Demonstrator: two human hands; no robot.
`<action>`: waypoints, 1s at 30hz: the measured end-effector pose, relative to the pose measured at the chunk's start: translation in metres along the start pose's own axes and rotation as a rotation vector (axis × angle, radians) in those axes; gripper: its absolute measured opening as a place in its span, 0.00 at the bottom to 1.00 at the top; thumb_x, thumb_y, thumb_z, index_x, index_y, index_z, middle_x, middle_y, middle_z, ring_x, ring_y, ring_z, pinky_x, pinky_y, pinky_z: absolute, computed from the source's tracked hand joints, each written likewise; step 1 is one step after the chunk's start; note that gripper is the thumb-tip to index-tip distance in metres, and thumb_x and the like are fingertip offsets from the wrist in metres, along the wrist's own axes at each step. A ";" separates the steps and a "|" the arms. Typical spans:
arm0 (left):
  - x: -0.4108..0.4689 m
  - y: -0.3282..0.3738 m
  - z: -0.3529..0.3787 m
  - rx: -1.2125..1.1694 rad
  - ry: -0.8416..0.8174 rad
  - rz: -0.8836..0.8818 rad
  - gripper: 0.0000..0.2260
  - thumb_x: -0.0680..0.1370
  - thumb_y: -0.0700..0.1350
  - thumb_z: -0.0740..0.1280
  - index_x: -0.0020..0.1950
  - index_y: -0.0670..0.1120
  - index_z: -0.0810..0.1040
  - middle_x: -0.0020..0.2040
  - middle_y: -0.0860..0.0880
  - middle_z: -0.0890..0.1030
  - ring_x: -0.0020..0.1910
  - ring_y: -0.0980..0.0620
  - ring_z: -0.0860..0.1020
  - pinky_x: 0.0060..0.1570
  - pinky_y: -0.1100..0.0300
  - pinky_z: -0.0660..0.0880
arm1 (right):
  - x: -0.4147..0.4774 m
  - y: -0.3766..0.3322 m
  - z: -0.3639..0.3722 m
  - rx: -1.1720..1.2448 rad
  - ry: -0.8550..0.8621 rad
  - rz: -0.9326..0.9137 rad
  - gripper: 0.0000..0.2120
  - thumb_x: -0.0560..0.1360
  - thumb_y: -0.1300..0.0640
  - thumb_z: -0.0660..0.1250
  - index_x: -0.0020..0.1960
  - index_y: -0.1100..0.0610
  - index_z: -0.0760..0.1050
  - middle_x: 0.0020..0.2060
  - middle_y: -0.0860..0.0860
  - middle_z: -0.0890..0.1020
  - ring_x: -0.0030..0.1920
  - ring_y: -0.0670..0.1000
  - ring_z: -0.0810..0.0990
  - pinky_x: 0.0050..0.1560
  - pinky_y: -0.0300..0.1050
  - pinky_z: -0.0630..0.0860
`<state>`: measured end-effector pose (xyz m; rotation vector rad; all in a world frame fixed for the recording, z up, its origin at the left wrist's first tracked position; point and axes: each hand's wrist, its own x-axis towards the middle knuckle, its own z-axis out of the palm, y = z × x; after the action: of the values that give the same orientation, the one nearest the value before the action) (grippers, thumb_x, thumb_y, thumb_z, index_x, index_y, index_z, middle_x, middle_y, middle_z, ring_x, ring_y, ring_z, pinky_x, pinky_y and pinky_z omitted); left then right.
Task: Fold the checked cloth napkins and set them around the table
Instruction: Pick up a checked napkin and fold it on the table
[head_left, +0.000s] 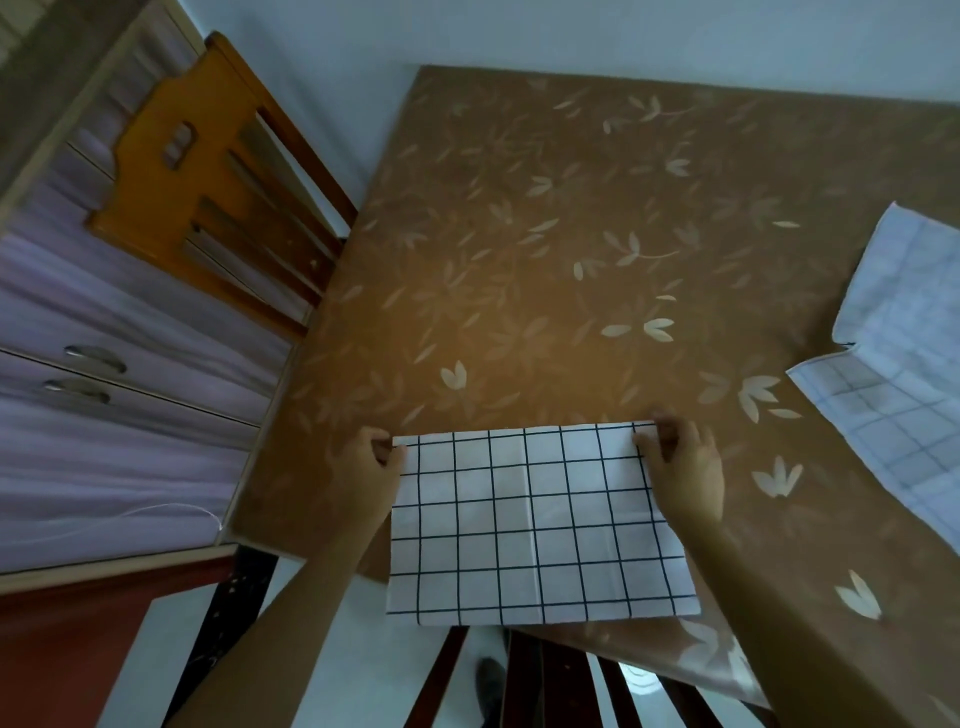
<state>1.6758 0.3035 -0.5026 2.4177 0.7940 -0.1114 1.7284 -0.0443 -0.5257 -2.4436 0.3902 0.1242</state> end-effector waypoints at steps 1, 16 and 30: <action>-0.007 0.003 0.001 0.052 0.069 0.028 0.13 0.78 0.48 0.69 0.59 0.42 0.76 0.48 0.47 0.78 0.47 0.47 0.77 0.37 0.66 0.70 | -0.003 -0.001 0.001 -0.020 0.051 -0.021 0.15 0.78 0.51 0.67 0.59 0.59 0.74 0.51 0.59 0.76 0.50 0.60 0.75 0.47 0.56 0.75; -0.085 0.002 0.086 0.573 -0.247 0.688 0.31 0.83 0.62 0.49 0.82 0.50 0.45 0.82 0.45 0.42 0.80 0.46 0.41 0.77 0.42 0.51 | -0.089 -0.011 0.071 -0.448 -0.275 -0.605 0.27 0.83 0.48 0.49 0.79 0.56 0.52 0.79 0.55 0.49 0.79 0.53 0.45 0.77 0.53 0.50; -0.082 -0.045 0.050 0.622 -0.232 0.652 0.31 0.82 0.62 0.49 0.82 0.50 0.49 0.82 0.44 0.44 0.81 0.46 0.44 0.76 0.39 0.51 | -0.089 0.035 0.024 -0.490 -0.192 -0.514 0.29 0.82 0.46 0.48 0.79 0.57 0.54 0.79 0.56 0.53 0.79 0.54 0.50 0.77 0.56 0.53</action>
<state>1.5878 0.2624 -0.5466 3.0348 -0.1978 -0.4183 1.6333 -0.0340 -0.5488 -2.8892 -0.4044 0.2513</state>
